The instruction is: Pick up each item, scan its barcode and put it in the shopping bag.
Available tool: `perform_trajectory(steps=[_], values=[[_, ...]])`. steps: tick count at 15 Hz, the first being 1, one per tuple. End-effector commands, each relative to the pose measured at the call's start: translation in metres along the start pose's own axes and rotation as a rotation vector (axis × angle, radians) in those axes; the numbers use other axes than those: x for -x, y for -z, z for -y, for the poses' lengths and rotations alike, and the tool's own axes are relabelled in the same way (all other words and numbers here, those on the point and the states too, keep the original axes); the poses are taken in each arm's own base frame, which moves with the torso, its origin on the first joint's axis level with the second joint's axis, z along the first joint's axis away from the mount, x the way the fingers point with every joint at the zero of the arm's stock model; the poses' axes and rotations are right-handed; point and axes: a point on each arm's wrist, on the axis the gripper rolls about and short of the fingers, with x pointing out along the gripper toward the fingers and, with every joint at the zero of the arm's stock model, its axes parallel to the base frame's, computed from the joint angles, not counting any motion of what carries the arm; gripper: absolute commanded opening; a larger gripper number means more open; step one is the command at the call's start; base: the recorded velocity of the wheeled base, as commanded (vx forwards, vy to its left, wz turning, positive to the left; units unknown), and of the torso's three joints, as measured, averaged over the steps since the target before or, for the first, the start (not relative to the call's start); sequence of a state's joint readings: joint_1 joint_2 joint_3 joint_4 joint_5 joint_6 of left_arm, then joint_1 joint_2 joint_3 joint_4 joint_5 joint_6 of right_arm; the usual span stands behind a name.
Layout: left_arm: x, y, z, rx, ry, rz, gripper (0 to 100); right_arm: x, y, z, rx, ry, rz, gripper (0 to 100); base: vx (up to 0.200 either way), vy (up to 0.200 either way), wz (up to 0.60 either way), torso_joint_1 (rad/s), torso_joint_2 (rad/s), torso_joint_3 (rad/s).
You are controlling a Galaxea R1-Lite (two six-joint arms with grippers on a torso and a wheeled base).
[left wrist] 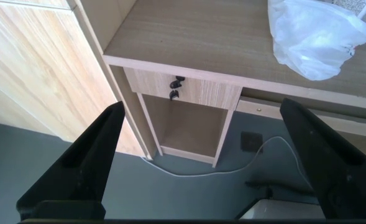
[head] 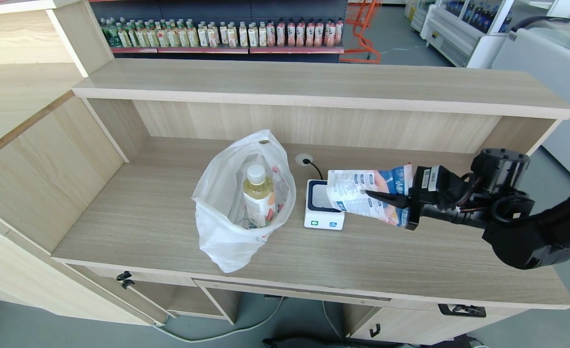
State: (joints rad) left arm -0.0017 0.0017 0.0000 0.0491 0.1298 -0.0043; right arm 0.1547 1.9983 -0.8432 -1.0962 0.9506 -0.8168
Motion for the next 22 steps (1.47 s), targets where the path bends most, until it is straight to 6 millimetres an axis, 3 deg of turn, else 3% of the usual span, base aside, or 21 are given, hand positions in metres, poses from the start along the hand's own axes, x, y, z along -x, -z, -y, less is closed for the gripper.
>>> perform_trajectory(steps=[1, 13, 18, 22], values=[[0.000, 0.000, 0.000, 0.000, -0.001, 0.000, 100, -0.007, 0.011, -0.004, -0.001, -0.014, -0.008, 0, 0.000, 0.000, 0.00, 0.000, 0.00, 0.000], [0.000, 0.000, 0.000, 0.000, -0.001, 0.000, 100, -0.023, 0.026, -0.004, 0.015, 0.011, -0.047, 0, 0.000, 0.000, 0.00, 0.000, 0.00, 0.000], [0.000, 0.000, 0.000, 0.000, -0.001, 0.000, 100, -0.048, 0.030, -0.003, 0.031, 0.017, -0.034, 0, 0.000, 0.000, 0.00, 0.000, 0.00, 0.000], [0.000, 0.000, 0.000, 0.000, -0.001, 0.000, 100, -0.053, 0.038, -0.005, 0.024, 0.012, -0.036, 0, 0.000, 0.000, 0.00, 0.000, 0.00, 0.000]])
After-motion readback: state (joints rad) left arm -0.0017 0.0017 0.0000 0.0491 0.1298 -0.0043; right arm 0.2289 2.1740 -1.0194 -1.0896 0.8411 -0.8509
